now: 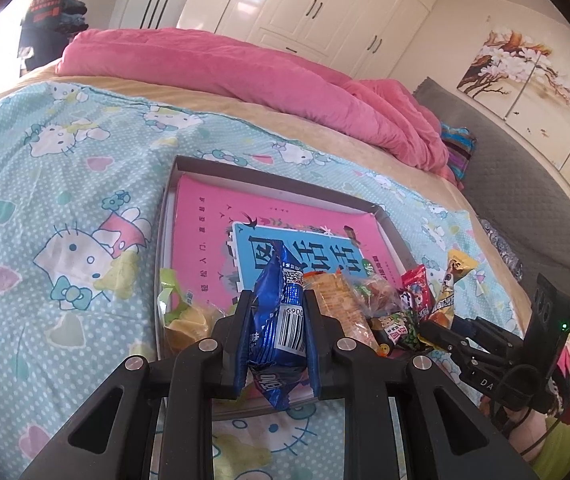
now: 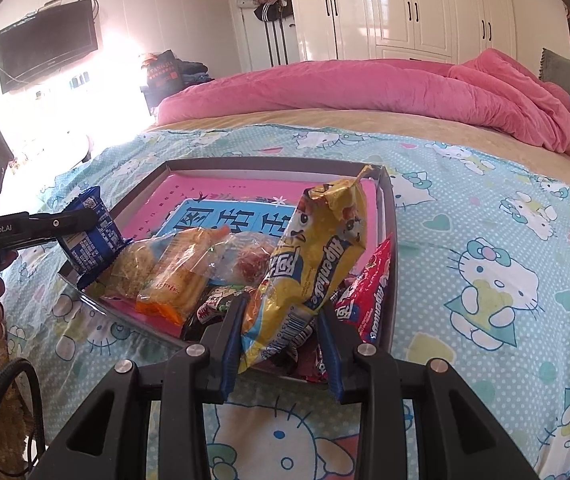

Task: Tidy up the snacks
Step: 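Carry the blue pack over the tray with left tool while right tool carries yellow bag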

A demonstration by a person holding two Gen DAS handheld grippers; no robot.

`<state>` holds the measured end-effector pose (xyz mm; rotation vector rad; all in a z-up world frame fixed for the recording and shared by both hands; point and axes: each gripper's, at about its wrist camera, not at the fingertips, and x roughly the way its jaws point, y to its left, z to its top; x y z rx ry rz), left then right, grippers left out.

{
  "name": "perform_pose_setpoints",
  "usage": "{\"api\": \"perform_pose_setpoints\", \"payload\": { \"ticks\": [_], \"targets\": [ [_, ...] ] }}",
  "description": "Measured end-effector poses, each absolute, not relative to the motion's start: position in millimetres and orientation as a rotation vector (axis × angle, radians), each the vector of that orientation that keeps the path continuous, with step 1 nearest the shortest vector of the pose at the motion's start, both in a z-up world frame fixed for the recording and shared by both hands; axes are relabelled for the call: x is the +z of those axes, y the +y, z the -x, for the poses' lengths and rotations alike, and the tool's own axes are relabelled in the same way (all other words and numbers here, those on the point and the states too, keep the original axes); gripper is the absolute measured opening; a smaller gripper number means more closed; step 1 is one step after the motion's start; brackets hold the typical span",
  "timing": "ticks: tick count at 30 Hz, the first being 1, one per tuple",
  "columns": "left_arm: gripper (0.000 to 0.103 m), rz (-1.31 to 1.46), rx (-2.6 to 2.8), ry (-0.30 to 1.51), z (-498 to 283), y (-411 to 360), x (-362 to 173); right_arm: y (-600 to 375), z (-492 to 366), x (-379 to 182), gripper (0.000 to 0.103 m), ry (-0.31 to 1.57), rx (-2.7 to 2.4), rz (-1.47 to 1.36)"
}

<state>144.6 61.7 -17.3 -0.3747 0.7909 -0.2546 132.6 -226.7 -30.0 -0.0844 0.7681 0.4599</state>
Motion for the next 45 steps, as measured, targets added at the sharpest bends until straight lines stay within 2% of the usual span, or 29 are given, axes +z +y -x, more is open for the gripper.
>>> {"api": "perform_pose_setpoints", "payload": {
  "ticks": [33, 38, 45],
  "targets": [
    [0.024, 0.344, -0.258, 0.798, -150, 56, -20, -222, -131, -28, 0.037, 0.741, 0.466, 0.109],
    [0.024, 0.34, -0.259, 0.798, -150, 56, -21, -230, -125, -26, 0.04, 0.744, 0.448, 0.095],
    [0.024, 0.324, -0.266, 0.801, -150, 52, -21, -241, -119, -21, 0.04, 0.76, 0.44, 0.069]
  ]
}}
